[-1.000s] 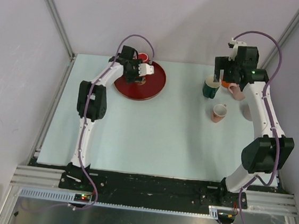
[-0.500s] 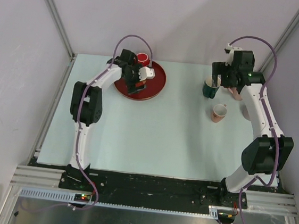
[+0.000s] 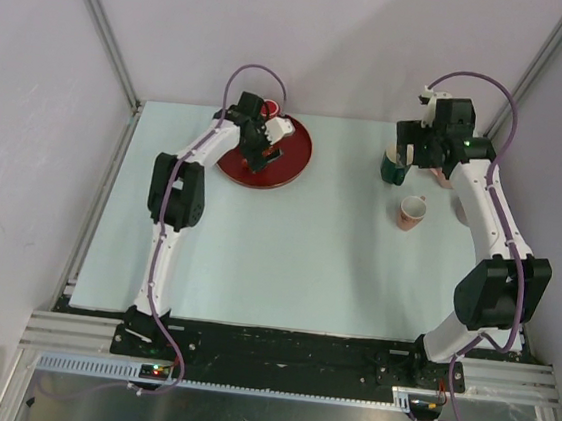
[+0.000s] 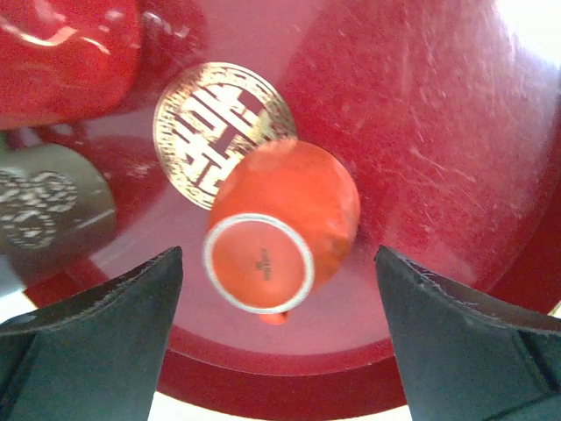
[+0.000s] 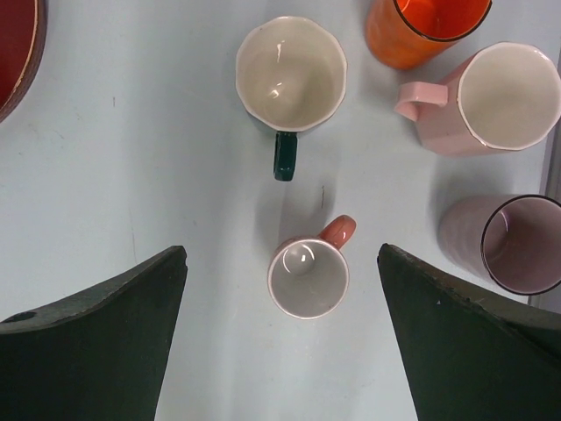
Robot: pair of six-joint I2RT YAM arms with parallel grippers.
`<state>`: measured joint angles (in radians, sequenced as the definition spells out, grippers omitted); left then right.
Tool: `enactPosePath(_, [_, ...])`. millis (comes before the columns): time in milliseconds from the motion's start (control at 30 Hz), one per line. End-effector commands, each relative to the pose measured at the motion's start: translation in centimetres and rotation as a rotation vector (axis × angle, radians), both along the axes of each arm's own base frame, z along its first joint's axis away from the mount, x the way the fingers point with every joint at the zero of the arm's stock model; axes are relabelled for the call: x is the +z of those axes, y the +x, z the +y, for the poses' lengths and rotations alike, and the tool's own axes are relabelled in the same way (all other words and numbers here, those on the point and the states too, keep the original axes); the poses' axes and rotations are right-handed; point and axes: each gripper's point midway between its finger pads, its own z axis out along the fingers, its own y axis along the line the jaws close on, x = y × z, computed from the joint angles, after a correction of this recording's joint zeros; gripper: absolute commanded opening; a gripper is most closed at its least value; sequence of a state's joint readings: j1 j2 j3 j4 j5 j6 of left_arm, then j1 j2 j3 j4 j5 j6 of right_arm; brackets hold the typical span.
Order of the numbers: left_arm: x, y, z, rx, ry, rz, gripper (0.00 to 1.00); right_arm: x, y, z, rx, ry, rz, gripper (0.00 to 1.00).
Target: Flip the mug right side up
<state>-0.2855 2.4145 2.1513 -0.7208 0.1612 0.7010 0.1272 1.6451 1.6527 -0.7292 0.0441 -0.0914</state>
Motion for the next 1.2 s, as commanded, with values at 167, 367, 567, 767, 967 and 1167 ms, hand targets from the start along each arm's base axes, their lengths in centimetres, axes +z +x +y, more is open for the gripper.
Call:
enactPosePath(167, [-0.3,-0.6,-0.6,-0.105,0.063,0.001,0.51,1.7,-0.2,0.6,0.011,0.005,-0.046,0.96])
enactPosePath(367, [3.0,-0.6,-1.8,-0.112,-0.053,-0.024,0.03,2.5,-0.8,1.9,0.044,0.035,-0.052,0.96])
enactPosePath(567, [7.6,-0.2,-3.3,-0.096,-0.177,-0.075,0.00,2.7,-1.3,5.8,0.157,0.067,-0.062,0.96])
enactPosePath(767, [5.9,0.2,-4.0,-0.147,-0.150,-0.072,0.53,2.0,-1.4,7.0,0.191,0.060,-0.032,0.96])
enactPosePath(967, [3.1,3.3,-3.6,-0.198,-0.033,-0.135,0.65,2.2,-2.0,6.6,0.185,0.043,-0.030,0.96])
enactPosePath(1167, [1.3,3.6,-4.2,-0.347,0.091,-0.170,0.60,2.2,-2.4,6.1,0.184,0.017,-0.018,0.95])
